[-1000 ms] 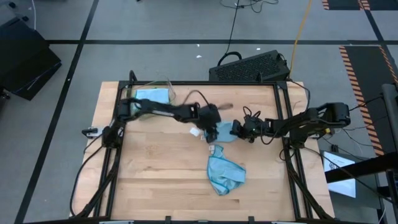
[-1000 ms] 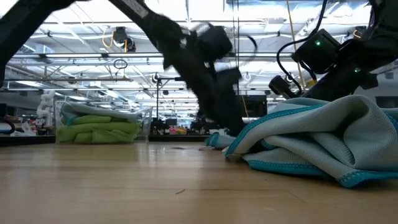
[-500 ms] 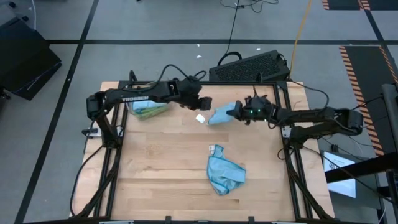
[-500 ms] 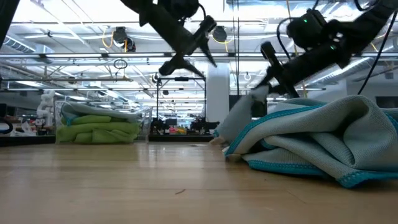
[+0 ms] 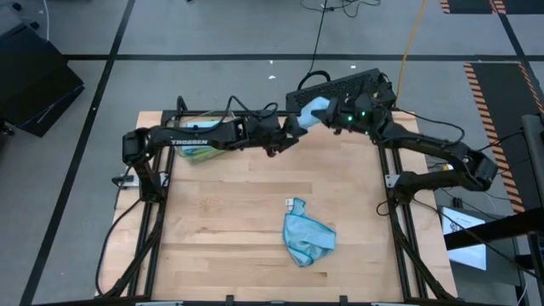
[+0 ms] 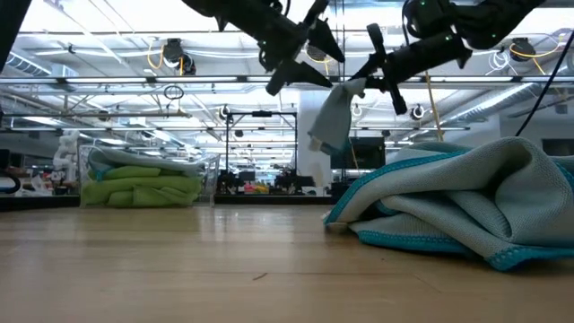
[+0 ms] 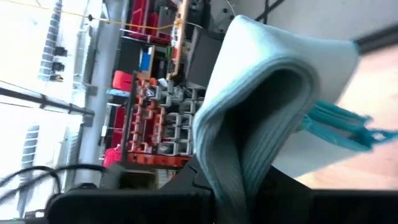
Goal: Fold microfiber towels
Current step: Stack the folded blue microfiber cloth on top of the blue microfiber cloth on the transparent bin
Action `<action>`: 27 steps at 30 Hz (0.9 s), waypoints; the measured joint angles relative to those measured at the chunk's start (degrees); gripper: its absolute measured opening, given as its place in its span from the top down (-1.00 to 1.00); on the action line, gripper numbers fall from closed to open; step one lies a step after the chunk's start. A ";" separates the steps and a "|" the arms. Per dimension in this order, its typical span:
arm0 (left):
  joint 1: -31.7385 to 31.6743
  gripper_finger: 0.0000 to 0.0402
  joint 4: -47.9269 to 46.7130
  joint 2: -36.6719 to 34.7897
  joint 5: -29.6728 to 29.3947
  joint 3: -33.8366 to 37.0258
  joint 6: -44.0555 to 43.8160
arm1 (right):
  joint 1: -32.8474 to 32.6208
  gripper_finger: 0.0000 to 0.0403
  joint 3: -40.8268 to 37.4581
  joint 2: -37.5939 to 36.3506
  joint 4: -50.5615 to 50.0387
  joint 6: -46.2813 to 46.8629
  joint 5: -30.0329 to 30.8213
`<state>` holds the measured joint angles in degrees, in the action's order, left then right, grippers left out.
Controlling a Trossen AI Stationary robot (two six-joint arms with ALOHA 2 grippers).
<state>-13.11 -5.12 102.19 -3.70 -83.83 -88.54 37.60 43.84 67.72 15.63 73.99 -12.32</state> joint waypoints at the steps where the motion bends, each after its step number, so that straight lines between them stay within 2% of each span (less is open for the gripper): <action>1: 0.00 -0.33 0.62 0.11 -0.72 0.03 -1.84 | 0.82 0.92 0.81 0.00 -0.51 -0.52 -1.03; 4: -0.23 -0.50 2.88 0.46 -5.15 -0.07 -7.67 | 2.97 0.92 2.87 0.00 -2.27 -2.03 -3.49; 7: -1.35 -0.63 2.27 0.87 -7.01 -0.04 -13.62 | 4.37 0.92 3.86 -0.02 -2.50 -2.46 -6.12; 11: -3.08 -0.72 4.85 2.48 -8.13 0.01 -17.36 | 5.41 0.92 4.43 -0.02 -2.36 -2.48 -8.41; 18: -4.46 -0.64 20.67 7.52 -6.42 0.00 -27.52 | 5.55 0.92 4.43 -0.07 -0.93 -3.86 -7.44; 22: -3.84 -0.56 24.63 9.79 -7.20 -0.07 -34.13 | 5.55 0.92 4.43 -0.09 2.94 -4.91 -4.30; 27: -3.52 -0.48 28.43 11.68 -10.05 -0.04 -38.94 | 5.55 0.92 4.43 -0.07 2.58 -6.06 -2.78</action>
<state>-16.62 23.30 113.88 -13.76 -83.88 -127.49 43.16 48.27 67.66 18.21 67.93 -15.11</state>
